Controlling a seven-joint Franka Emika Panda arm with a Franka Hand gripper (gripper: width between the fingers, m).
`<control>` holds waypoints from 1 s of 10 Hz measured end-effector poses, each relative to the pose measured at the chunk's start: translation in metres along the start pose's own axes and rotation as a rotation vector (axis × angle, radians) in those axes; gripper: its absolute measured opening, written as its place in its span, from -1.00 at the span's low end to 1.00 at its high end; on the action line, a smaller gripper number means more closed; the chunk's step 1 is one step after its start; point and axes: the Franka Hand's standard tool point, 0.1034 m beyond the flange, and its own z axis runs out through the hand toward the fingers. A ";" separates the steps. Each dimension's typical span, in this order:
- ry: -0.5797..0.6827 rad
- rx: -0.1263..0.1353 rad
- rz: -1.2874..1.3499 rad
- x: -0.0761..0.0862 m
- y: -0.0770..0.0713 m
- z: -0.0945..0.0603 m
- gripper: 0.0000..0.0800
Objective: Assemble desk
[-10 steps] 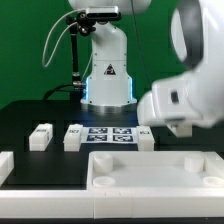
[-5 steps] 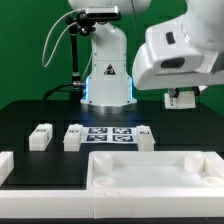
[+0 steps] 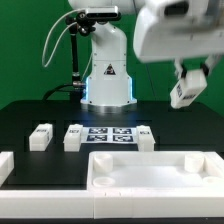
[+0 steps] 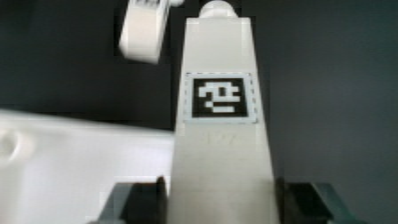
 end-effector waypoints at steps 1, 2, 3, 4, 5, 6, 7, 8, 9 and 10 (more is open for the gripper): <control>0.074 0.001 0.004 0.010 -0.002 -0.014 -0.28; 0.135 0.001 0.009 0.015 -0.001 -0.016 -0.28; 0.216 -0.007 0.010 0.018 0.000 -0.016 -0.28; 0.258 -0.012 0.011 0.016 0.000 -0.015 -0.28; 0.362 -0.023 0.003 0.025 0.003 -0.017 -0.28; 0.455 -0.037 -0.009 0.028 0.008 -0.011 -0.28; 0.493 -0.049 -0.036 0.031 0.016 -0.017 -0.28; 0.626 -0.069 -0.054 0.050 0.019 -0.037 -0.28; 0.748 -0.085 -0.070 0.061 0.015 -0.045 -0.28; 0.785 -0.084 -0.067 0.059 0.016 -0.039 -0.28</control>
Offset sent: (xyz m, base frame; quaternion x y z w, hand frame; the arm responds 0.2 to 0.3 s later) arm 0.0000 0.0000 0.0000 0.0000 0.1296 0.0000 0.9916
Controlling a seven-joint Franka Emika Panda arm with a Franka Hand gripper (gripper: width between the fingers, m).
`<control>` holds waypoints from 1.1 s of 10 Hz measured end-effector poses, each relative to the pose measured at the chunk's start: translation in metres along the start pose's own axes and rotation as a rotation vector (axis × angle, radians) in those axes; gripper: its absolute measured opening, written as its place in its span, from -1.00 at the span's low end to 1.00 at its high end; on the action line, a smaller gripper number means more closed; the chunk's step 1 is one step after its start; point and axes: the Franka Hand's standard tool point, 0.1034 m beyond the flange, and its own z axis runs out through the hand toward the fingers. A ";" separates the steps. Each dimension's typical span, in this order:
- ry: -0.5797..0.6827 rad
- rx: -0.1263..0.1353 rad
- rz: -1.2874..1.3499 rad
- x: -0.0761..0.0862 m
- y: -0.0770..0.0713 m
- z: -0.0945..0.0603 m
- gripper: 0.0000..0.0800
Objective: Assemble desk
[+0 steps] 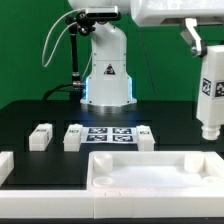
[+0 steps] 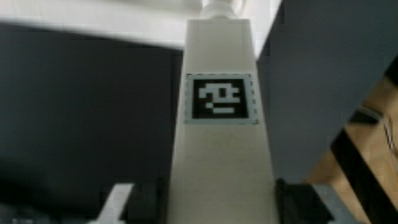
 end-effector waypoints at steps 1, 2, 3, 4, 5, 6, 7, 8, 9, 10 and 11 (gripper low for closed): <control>0.091 -0.014 -0.002 0.004 0.003 -0.001 -0.28; 0.160 -0.025 -0.006 0.002 0.005 0.000 -0.28; 0.183 -0.029 -0.010 -0.002 0.005 0.003 -0.28; 0.178 -0.024 -0.028 -0.015 -0.006 0.014 -0.28; 0.164 -0.023 -0.048 -0.021 -0.016 0.023 -0.28; 0.152 -0.030 -0.062 -0.024 -0.015 0.030 -0.28; 0.144 -0.030 -0.060 -0.026 -0.015 0.037 -0.28; 0.137 -0.027 -0.060 -0.028 -0.016 0.042 -0.28; 0.130 -0.027 -0.060 -0.031 -0.016 0.047 -0.28; 0.125 -0.027 -0.059 -0.033 -0.015 0.049 -0.28; 0.119 -0.027 -0.058 -0.035 -0.014 0.052 -0.28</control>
Offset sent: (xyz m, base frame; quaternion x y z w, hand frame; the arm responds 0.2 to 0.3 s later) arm -0.0267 -0.0101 -0.0469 -0.1245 0.0149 -0.1259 0.9841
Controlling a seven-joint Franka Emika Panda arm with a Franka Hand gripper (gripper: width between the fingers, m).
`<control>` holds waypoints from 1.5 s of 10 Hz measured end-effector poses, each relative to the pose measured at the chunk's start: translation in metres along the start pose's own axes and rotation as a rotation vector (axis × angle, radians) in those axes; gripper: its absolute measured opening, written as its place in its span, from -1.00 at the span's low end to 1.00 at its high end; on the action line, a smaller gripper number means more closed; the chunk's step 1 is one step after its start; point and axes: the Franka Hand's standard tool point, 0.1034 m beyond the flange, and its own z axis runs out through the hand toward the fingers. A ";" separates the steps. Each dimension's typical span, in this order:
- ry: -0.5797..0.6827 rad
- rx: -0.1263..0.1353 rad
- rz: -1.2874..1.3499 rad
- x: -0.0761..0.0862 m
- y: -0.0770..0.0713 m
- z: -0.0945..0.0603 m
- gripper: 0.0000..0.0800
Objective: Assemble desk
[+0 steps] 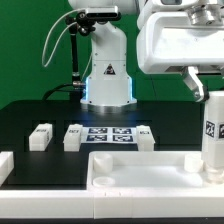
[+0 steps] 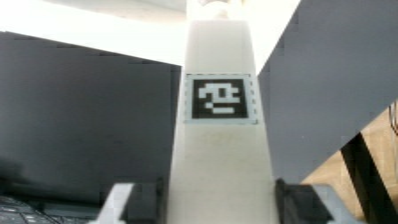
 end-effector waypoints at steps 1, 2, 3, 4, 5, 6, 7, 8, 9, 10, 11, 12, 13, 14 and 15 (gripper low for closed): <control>-0.003 0.000 0.000 -0.001 0.000 0.001 -0.28; -0.003 0.000 0.000 -0.002 0.000 0.001 -0.28; -0.004 0.000 0.000 -0.002 0.000 0.001 -0.28; -0.005 0.001 0.000 -0.004 -0.001 0.004 -0.28; -0.010 0.001 0.000 -0.009 -0.001 0.010 -0.28; -0.010 0.002 0.000 -0.012 -0.002 0.014 -0.28; 0.004 0.000 -0.001 -0.011 -0.002 0.015 -0.28; 0.008 0.000 -0.001 -0.011 -0.003 0.015 -0.28; 0.013 0.000 0.003 -0.010 -0.004 0.015 -0.28; 0.014 -0.001 0.008 -0.010 -0.003 0.015 -0.28; 0.014 -0.002 0.008 -0.010 -0.003 0.015 -0.27; 0.014 -0.001 0.008 -0.010 -0.003 0.015 -0.27; 0.014 -0.001 0.008 -0.010 -0.003 0.015 0.29; 0.014 -0.001 0.008 -0.010 -0.003 0.015 0.29; 0.014 -0.001 0.008 -0.010 -0.003 0.015 0.55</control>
Offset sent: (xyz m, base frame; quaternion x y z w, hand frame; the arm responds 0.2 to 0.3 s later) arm 0.0025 0.0007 -0.0052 -0.0040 0.0078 0.0059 0.9999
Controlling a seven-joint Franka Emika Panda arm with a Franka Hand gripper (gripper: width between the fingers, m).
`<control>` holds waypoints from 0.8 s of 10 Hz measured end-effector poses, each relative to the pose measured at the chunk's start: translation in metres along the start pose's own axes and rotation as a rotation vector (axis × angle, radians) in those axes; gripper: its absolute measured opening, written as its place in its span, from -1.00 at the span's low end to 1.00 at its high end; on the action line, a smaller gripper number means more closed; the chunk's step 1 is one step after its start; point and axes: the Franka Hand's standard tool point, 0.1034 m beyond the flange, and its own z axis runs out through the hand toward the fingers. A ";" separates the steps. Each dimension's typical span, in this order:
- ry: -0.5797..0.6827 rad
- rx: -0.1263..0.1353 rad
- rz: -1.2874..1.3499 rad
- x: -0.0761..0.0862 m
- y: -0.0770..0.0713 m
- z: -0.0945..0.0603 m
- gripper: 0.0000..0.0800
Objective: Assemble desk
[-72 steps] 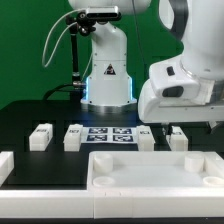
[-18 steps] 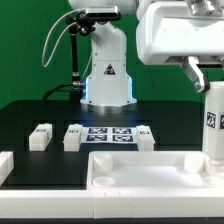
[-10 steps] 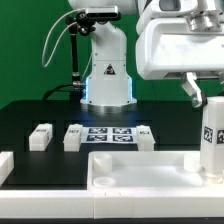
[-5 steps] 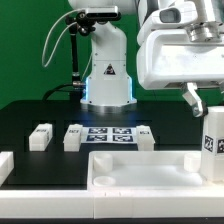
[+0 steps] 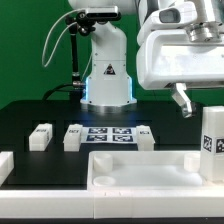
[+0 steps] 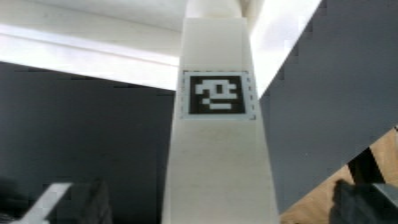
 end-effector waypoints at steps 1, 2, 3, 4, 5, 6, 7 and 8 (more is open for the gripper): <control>0.000 0.000 0.000 0.000 0.000 0.000 0.60; 0.000 0.000 0.000 0.000 0.000 0.000 0.60; 0.000 0.000 0.000 0.000 0.000 0.000 0.62; 0.000 0.000 0.000 0.000 0.000 0.000 0.62; 0.000 0.000 0.000 0.000 0.000 0.000 0.62; 0.000 0.000 0.000 0.000 0.000 0.000 0.62; -0.026 0.004 0.003 -0.002 -0.001 0.002 0.62; -0.079 0.014 0.005 0.000 -0.001 0.004 0.62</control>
Offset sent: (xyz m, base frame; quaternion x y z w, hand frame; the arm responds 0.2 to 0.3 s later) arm 0.0000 0.0000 0.0000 0.0000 0.0000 0.0000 1.0000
